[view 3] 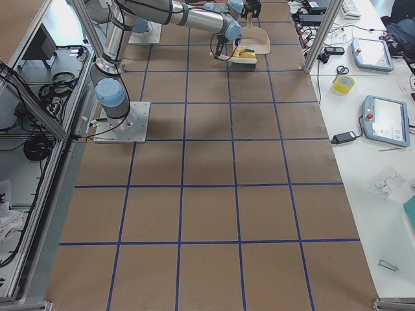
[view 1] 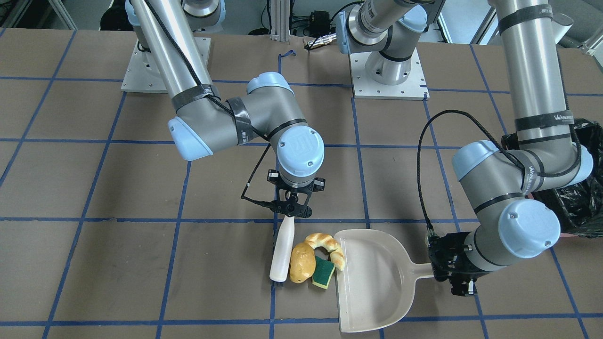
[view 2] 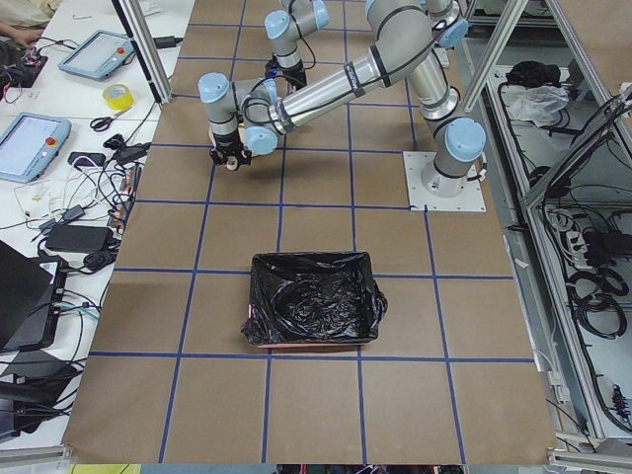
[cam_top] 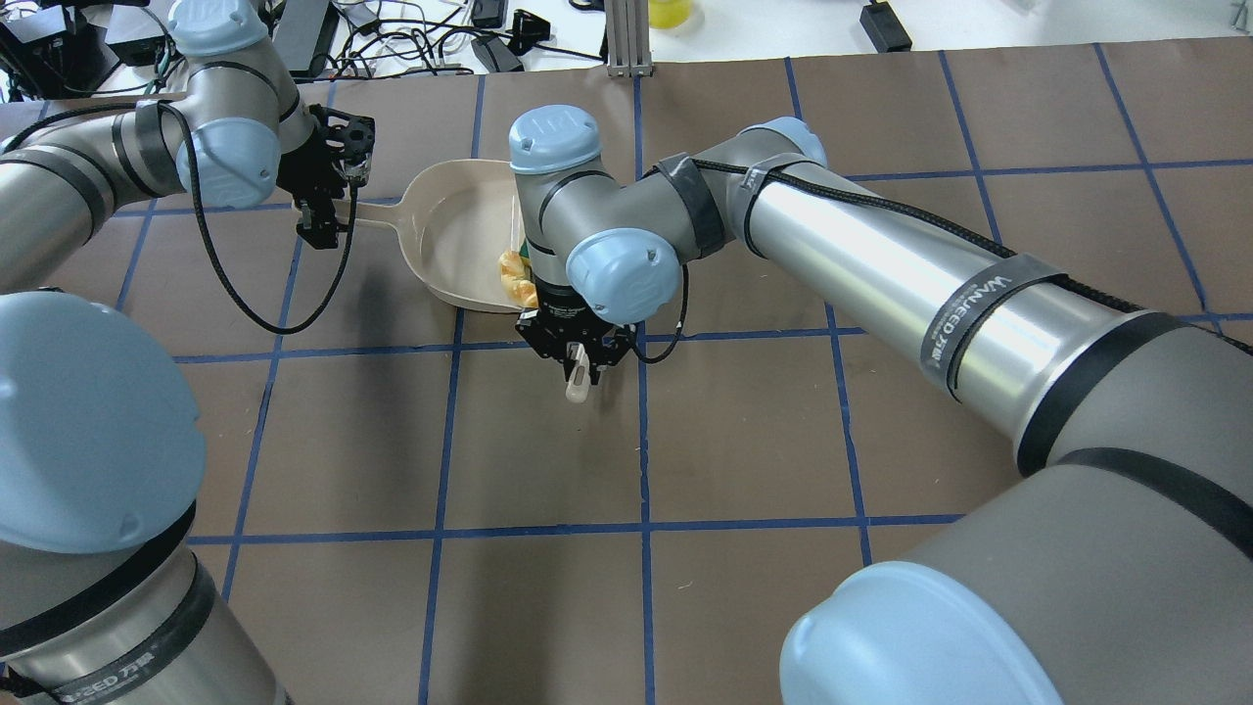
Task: Sweep and dump trash into bin
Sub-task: 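Sweep the bread, sponge and yellow item into the dustpan with the right gripper's brush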
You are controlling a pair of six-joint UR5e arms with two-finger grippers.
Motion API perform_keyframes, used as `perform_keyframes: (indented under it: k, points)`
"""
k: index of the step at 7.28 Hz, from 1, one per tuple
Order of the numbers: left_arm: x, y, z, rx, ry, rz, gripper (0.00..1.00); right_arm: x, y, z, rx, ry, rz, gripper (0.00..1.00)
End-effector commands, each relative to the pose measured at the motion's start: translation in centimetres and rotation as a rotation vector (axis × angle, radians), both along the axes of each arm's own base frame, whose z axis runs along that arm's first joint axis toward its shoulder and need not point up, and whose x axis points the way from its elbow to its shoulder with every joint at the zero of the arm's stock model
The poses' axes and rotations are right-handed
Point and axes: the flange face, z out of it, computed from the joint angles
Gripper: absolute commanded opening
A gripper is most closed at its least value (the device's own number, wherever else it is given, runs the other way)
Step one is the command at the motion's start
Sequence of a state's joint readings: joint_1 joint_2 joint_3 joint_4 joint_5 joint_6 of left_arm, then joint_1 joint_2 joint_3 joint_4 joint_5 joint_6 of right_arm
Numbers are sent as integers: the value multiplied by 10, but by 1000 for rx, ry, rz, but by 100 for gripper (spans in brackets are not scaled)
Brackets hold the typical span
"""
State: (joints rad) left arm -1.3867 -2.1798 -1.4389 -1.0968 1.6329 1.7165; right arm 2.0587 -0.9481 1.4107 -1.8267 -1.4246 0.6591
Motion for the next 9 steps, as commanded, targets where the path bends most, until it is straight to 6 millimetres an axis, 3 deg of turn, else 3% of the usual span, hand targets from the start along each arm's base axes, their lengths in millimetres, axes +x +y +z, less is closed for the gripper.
perform_keyframes:
  k: [1,3,7,9]
  points:
    - [0,0,0,0,1,0,0,39,2,0,-27,-25,13,23]
    - [0,0,-1,1,4,0,0,58,10,3,-59,-47,54,23]
    - [-1,0,-1,1,4,-1,0,101,3,5,-138,-107,119,24]
    - [-3,1,-6,9,6,-6,0,98,8,9,-122,-78,147,25]
